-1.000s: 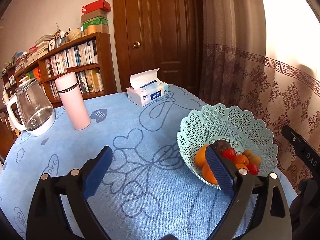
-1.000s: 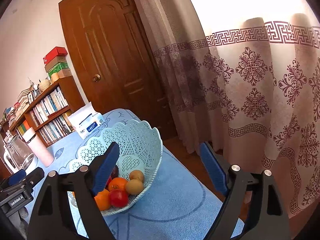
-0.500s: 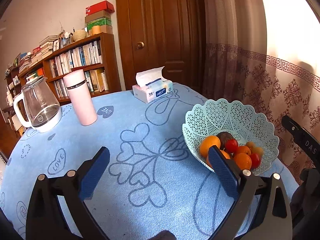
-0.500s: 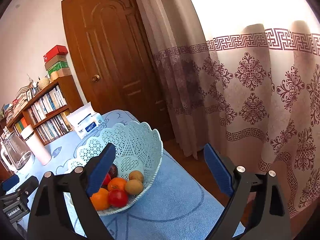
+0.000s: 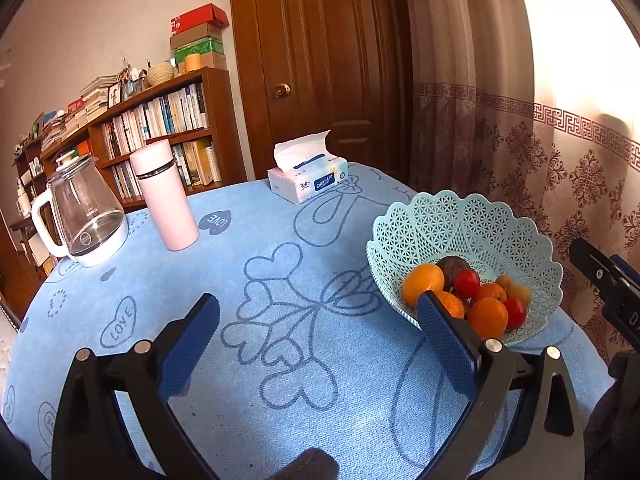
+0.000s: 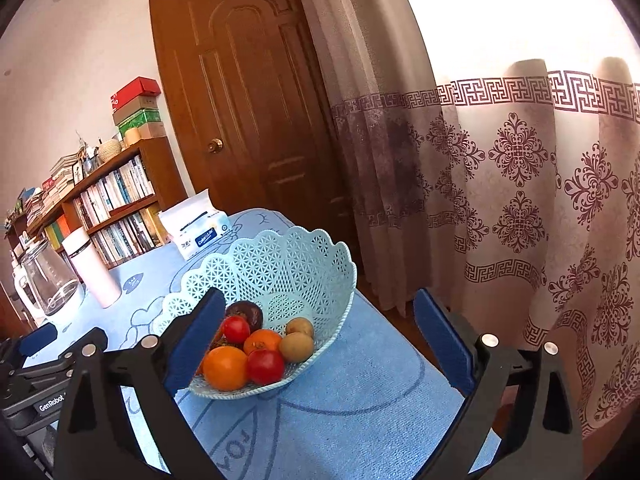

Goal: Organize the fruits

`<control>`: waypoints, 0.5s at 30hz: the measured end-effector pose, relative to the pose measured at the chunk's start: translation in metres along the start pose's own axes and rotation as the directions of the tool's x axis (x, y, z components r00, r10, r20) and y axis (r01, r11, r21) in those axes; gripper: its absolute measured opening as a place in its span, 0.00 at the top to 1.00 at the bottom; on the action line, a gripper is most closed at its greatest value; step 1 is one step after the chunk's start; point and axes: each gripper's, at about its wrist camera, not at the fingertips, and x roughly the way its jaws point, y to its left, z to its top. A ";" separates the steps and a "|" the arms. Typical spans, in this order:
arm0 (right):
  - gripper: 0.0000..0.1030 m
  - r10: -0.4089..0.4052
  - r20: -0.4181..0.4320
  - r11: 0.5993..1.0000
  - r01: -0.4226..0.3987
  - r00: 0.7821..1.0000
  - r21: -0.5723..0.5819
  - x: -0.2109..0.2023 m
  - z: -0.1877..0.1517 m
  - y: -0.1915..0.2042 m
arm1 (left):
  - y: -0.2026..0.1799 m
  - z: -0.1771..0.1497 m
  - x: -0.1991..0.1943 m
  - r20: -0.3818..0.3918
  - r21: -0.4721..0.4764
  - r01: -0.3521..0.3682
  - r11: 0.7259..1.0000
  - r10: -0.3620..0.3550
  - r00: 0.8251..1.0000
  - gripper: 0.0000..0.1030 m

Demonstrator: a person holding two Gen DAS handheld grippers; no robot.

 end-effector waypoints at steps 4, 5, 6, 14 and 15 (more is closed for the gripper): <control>0.04 0.020 0.003 0.998 -0.020 1.000 -0.060 -0.006 -0.005 0.014 | 0.001 -0.001 0.001 -0.002 -0.005 -0.005 1.000 0.005 1.000 0.05; 0.03 0.023 0.005 0.997 -0.022 1.000 -0.077 -0.008 -0.006 0.017 | 0.001 -0.001 0.001 -0.004 -0.004 -0.006 1.000 0.006 1.000 0.05; 0.03 0.022 0.007 0.996 -0.021 1.000 -0.092 -0.009 -0.006 0.021 | 0.001 -0.002 0.002 -0.006 -0.003 -0.007 1.000 0.007 1.000 0.05; 0.03 0.007 0.016 0.986 -0.004 1.000 -0.167 -0.014 -0.010 0.036 | -0.002 -0.005 0.004 -0.013 0.034 -0.064 0.997 0.065 0.998 0.05; 0.03 0.008 0.014 0.985 -0.005 1.000 -0.171 -0.015 -0.010 0.037 | -0.002 -0.005 0.004 -0.013 0.036 -0.065 0.997 0.066 0.998 0.05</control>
